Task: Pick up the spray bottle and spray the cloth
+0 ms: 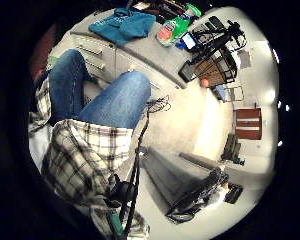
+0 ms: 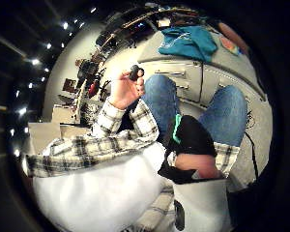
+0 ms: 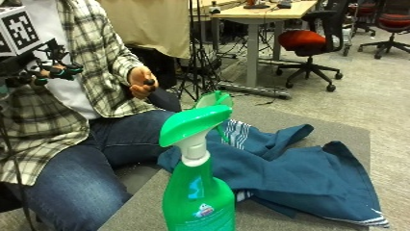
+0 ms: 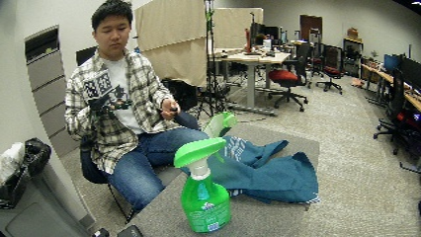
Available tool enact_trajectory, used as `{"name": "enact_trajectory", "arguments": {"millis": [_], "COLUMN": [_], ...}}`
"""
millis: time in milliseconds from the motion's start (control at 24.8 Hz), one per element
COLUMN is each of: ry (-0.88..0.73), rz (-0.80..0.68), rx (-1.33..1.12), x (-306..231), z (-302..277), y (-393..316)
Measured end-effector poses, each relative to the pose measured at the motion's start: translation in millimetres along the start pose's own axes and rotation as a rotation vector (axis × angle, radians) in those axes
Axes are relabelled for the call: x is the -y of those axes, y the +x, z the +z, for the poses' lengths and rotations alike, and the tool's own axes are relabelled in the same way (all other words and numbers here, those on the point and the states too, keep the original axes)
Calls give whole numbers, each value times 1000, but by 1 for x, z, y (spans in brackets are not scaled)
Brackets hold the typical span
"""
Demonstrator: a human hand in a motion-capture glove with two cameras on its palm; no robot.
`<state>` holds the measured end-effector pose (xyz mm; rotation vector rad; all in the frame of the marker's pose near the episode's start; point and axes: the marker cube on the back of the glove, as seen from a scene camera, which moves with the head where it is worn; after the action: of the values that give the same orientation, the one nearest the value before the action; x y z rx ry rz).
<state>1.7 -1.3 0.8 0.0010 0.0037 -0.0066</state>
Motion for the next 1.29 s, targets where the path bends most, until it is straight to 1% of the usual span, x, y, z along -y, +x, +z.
{"name": "enact_trajectory", "arguments": {"millis": [524, 765, 1047, 1289], "ry": [-27, 61, 108, 265], "rz": [32, 39, 102, 92], "rx": [63, 73, 91, 260], "x": [6, 18, 56, 107], "z": [6, 9, 14, 14], "y": [2, 15, 57, 92]}}
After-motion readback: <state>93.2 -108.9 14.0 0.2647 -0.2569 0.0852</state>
